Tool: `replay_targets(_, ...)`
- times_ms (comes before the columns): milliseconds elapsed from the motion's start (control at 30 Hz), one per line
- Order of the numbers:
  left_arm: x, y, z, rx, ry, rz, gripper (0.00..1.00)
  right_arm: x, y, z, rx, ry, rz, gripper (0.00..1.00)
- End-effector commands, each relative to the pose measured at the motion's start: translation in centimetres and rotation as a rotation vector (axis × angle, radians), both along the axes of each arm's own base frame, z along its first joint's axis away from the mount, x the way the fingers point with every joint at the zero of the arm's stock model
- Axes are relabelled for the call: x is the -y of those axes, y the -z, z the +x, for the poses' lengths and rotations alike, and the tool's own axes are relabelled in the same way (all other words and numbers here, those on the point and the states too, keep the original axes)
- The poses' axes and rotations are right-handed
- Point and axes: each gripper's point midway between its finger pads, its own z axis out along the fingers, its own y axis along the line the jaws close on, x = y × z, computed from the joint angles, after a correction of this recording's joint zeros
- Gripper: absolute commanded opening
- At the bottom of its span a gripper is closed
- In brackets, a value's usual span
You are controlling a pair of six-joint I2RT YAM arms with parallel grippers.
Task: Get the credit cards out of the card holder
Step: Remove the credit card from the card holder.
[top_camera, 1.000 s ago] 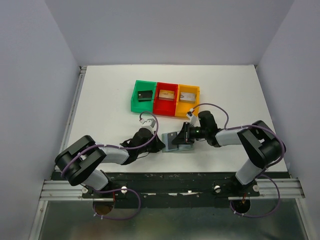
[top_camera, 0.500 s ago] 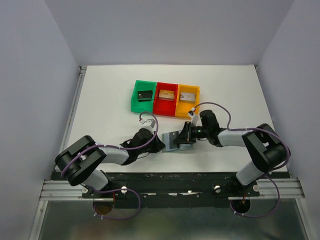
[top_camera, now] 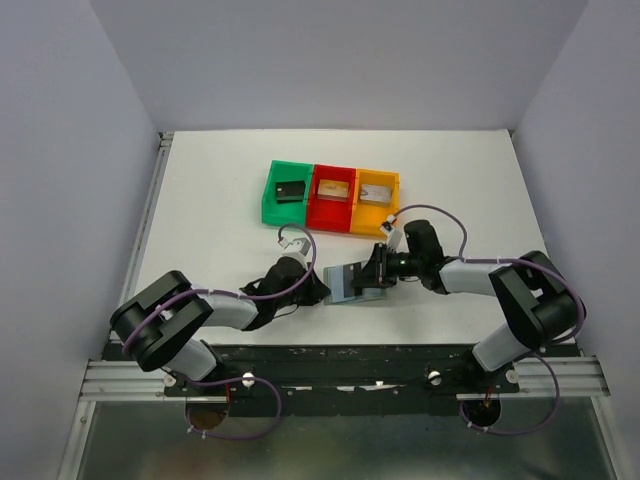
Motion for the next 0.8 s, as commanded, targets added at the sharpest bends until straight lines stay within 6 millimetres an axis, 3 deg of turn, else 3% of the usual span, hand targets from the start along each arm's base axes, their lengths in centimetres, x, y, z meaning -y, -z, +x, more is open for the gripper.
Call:
replay_targets(0, -3.0, 3.9, -1.3, -0.081, -0.034, 0.137, 0.0, 0.6, -0.3, -0.2, 0.021, 0.0, -0.005, 0.23)
replay_targets(433, -3.1, 3.8, -1.4, -0.078, -0.038, 0.13, 0.0, 1.8, 0.5, 0.3, 0.02, 0.05, -0.065, 0.13)
replay_targets(633, -3.1, 3.5, -1.5, -0.07, -0.04, 0.122, 0.0, 3.6, 1.7, 0.6, 0.01, 0.114, -0.181, 0.0)
replay_targets(767, -3.2, 3.3, -1.4, -0.065, -0.04, 0.118, 0.0, 4.8, 1.8, 0.6, 0.023, 0.14, -0.248, 0.0)
